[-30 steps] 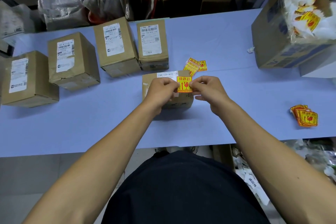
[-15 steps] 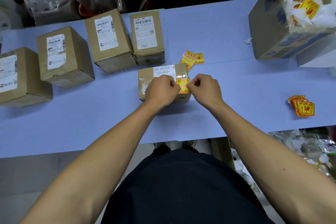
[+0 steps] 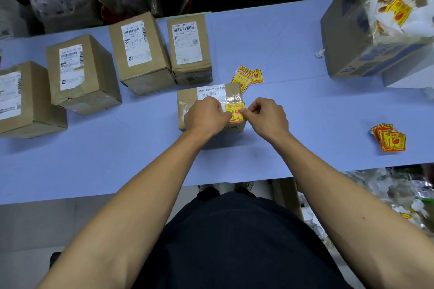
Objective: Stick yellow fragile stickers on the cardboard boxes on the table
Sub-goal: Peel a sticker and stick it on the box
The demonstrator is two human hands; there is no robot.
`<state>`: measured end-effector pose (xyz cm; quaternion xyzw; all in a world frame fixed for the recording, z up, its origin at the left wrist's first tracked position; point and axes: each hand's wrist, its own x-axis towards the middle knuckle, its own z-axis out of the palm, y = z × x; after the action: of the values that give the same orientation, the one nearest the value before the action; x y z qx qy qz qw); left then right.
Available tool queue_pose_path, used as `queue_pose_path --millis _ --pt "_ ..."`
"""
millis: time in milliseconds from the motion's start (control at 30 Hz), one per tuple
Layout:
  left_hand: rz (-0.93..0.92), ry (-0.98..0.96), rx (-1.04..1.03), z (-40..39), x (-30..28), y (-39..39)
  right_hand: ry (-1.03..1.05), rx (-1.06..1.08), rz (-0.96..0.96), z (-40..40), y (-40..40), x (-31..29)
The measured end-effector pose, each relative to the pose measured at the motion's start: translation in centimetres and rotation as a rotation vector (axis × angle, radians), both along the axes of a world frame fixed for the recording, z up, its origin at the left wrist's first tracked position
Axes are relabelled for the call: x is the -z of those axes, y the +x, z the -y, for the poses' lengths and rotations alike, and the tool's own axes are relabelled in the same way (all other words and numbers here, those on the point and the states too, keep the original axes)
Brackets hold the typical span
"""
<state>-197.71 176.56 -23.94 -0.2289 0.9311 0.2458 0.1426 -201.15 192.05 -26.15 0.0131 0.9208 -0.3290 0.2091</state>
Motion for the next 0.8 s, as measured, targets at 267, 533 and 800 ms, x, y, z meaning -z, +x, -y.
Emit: queue_pose_path --millis 267,533,800 --pt "-0.035 -0.245 0.267 3.0 2.5 3.8 -0.139 0.047 0.176 0.7 0.3 1.3" --pt "-0.045 -0.173 0.252 3.5 4.3 4.1 -0.167 0.071 0.117 3.2 2.0 2.6" --pt "-0.116 -0.071 0.228 3.7 4.0 4.2 -0.328 -0.031 0.163 1.5 2.1 2.7"
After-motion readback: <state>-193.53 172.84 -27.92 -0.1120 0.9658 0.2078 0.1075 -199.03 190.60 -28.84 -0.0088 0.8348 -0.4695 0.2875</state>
